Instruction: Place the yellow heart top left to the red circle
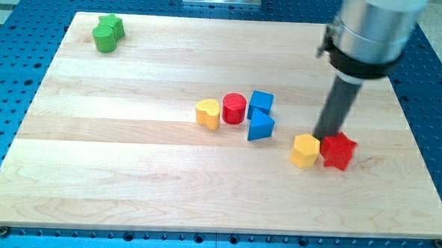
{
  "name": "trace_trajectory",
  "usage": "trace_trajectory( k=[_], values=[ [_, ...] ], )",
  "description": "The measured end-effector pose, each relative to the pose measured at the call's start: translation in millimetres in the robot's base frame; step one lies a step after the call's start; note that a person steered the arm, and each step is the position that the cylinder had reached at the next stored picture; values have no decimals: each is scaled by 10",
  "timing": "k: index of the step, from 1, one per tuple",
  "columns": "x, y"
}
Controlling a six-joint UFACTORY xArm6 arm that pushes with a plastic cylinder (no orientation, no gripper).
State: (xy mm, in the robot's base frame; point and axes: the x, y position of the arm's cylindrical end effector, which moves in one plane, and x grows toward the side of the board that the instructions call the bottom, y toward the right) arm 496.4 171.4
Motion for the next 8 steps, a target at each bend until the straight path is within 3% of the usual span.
trace_trajectory(
  k=[1,2,3,5,6,7,8],
  values=[
    [402,114],
    [361,362],
    [399,158],
    [17,-5],
    [3,-355],
    [-45,50],
    [485,-340]
  ],
)
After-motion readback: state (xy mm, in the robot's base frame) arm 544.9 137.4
